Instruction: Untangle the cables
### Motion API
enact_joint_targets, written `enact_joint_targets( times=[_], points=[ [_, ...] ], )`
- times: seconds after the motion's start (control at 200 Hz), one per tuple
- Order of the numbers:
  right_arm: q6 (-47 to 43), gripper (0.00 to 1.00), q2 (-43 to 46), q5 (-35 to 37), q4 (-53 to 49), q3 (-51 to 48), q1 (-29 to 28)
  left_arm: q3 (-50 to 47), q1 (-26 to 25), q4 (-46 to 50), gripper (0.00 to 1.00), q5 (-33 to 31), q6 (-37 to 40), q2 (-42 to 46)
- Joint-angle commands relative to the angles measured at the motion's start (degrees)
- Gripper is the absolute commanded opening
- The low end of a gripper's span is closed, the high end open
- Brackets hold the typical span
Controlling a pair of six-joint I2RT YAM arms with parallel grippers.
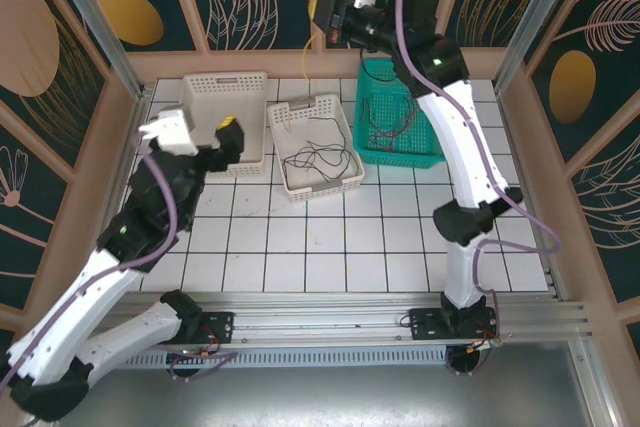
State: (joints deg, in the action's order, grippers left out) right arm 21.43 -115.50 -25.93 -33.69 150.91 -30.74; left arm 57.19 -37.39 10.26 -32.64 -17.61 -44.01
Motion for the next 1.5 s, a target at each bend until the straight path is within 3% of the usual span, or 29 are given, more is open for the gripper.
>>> enact_joint_targets(
  times=[0.0,0.25,0.45,0.736,0.891,1.201,1.496],
  points=[
    [4.63,0.00,-4.75,-9.70,8.67,2.59,-0.28,-4.33,0.27,0.04,0.99,-7.15,0.73,6.54],
    [7.49,0.00,-15.07,-16.86,25.39,3.05,-6.10,-9.60,0.22,3.97,0.98,-12.13,1.53,16.08],
    [9.86,0.00,-20.32,-13.38,32.60,5.62,-7.33,-14.53,0.29,4.49,0.99,-11.45,-0.61,20.05],
    [10.56,0.00,-17.96,-9.20,42.32,5.62,-8.06,-17.86,0.28,4.94,0.99,-10.88,-2.10,21.04],
    [10.40,0.00,-16.90,-5.11,45.18,5.58,-7.93,-18.33,0.27,5.03,0.98,-9.63,-2.31,21.13],
    [11.97,0.00,-18.65,-8.09,50.02,5.23,-9.09,-18.68,0.24,4.61,0.98,-9.38,-1.56,20.60],
    [11.69,0.00,-27.31,-8.74,48.12,2.99,-8.35,-18.76,0.27,4.68,0.99,-7.58,-1.40,19.97]
  ],
)
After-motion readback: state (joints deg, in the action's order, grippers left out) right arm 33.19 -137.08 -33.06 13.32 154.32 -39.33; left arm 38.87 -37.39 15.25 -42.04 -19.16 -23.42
